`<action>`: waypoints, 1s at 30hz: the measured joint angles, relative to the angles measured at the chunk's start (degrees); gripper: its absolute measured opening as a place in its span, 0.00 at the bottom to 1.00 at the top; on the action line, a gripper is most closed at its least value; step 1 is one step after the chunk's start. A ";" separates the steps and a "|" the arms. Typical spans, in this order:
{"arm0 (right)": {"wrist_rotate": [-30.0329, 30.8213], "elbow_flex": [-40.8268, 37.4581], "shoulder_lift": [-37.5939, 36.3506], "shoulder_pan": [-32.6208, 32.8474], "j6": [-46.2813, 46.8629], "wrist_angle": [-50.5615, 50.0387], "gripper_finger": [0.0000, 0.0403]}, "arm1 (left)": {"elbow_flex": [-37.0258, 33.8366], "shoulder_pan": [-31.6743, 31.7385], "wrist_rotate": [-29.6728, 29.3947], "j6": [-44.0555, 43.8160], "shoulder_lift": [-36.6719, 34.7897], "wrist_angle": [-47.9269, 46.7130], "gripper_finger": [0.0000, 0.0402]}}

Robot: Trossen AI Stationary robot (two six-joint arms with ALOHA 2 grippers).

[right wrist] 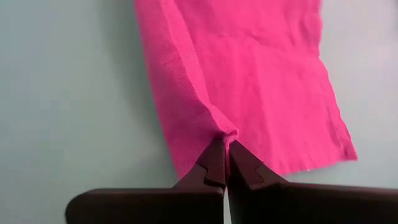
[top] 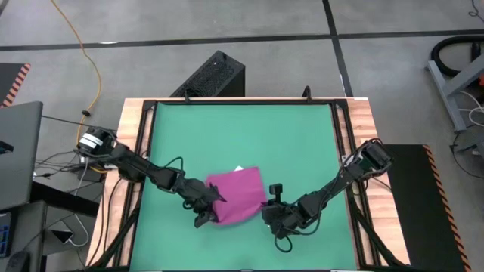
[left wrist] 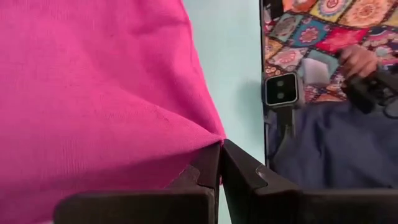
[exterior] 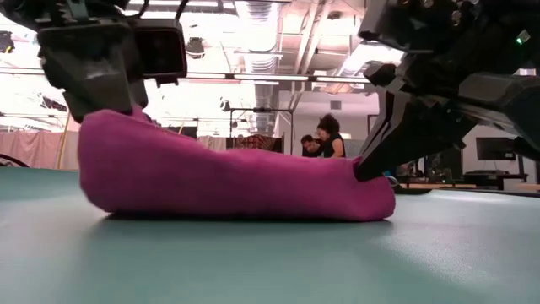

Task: Roll towel
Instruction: Roll the violet towel

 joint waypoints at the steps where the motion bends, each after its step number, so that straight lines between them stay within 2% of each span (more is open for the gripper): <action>1: -0.03 0.00 0.00 0.02 0.01 0.02 0.03 | 0.00 -0.52 -0.98 0.01 0.00 -0.44 0.00; 6: -0.19 0.00 0.00 0.33 1.04 0.09 0.03 | 0.00 -2.98 -5.84 -0.82 0.00 -3.43 0.00; 11: -0.30 0.00 0.00 1.20 1.24 0.14 0.03 | 0.00 -4.72 -8.30 -3.12 0.02 -1.30 0.00; 17: -0.31 0.00 0.00 1.20 1.64 0.20 0.03 | 0.00 -6.18 -6.15 -3.60 0.02 2.68 0.00; 23: -0.35 0.00 0.00 1.20 1.64 0.22 0.03 | 0.00 -7.71 -4.59 -3.99 0.04 2.85 0.00; 30: -0.37 0.00 0.00 1.20 1.64 0.05 0.03 | 0.00 -8.06 -2.51 -10.22 0.04 2.92 0.00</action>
